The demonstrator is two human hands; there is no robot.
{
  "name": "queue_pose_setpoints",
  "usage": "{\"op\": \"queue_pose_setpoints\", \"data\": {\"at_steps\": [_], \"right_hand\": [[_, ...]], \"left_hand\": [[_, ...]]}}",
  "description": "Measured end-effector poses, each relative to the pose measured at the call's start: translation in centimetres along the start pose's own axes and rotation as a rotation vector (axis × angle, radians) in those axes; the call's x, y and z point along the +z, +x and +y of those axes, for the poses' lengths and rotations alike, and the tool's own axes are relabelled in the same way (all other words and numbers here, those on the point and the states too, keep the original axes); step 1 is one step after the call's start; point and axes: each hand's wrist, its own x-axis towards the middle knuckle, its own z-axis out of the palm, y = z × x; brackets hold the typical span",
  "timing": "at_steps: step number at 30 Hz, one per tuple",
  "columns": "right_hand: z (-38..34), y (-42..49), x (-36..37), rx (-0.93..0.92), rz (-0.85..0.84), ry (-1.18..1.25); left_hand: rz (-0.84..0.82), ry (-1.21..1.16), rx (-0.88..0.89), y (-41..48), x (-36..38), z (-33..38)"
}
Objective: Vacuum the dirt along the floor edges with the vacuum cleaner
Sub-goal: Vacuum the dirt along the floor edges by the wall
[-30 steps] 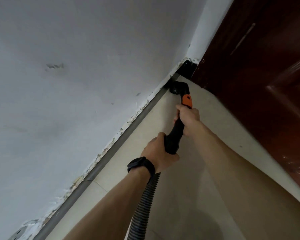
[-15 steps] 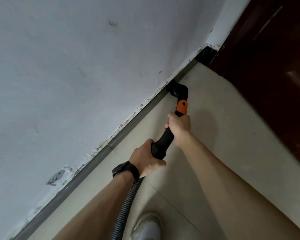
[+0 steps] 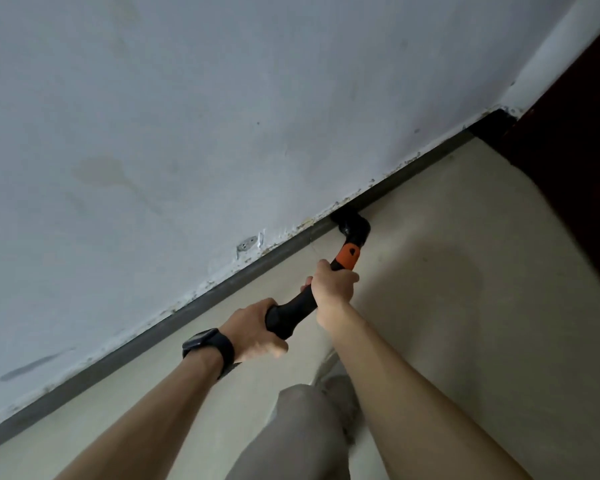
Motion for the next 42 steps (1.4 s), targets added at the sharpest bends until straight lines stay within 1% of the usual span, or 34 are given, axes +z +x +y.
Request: {"op": "queue_pose_setpoints", "data": {"at_steps": [4,7,10,13,15,17,20,24,27,30,32,34,37,40,42], "right_hand": [[2.7,-3.8,1.6,0.011,-0.018,-0.085],[4.8,-6.0,3.3,0.001,-0.048,-0.163],[7.0,-9.0,5.0,0.036,-0.098,-0.228],[8.6,-10.5,5.4,0.045,-0.147,-0.208],[8.2,-10.2,4.4,0.046,-0.130,-0.153],[7.2,-9.2,2.4,0.052,-0.047,-0.095],[4.6,-6.2,-2.2,0.050,0.133,-0.072],[0.4,-0.7,-8.9,0.004,0.333,-0.163],[-2.2,3.0,-13.5,-0.014,0.439,-0.222],[-3.6,5.4,-15.5,-0.041,0.478,-0.291],[-3.9,6.1,-15.2,-0.063,0.472,-0.271],[-3.4,5.8,-13.7,-0.088,0.420,-0.262],[-1.5,4.2,-10.5,-0.110,0.361,-0.388],[0.8,1.5,-6.9,-0.154,0.229,-0.438],[2.3,-0.2,-4.8,-0.153,0.122,-0.424]], "left_hand": [[0.002,-0.030,-0.055,-3.6,-0.2,-3.5],[-0.035,-0.094,-0.094,-5.8,-0.7,-6.0],[-0.067,-0.127,-0.152,-8.1,-1.2,-8.8],[-0.101,-0.107,-0.187,-9.2,-1.5,-10.6],[-0.125,-0.083,-0.181,-8.9,-1.8,-10.4],[-0.146,-0.050,-0.146,-7.7,-1.6,-8.7],[-0.193,0.016,-0.051,-4.6,0.4,-3.5],[-0.258,0.019,0.072,0.1,5.7,4.1],[-0.291,0.024,0.159,3.1,8.8,8.7],[-0.307,0.035,0.200,5.3,10.1,11.0],[-0.300,0.004,0.191,6.1,10.2,11.1],[-0.304,-0.046,0.144,6.2,9.7,10.1],[-0.357,-0.123,0.059,5.2,8.4,6.7],[-0.331,-0.141,-0.036,3.2,7.0,2.2],[-0.294,-0.132,-0.086,1.7,5.9,-0.3]]}}
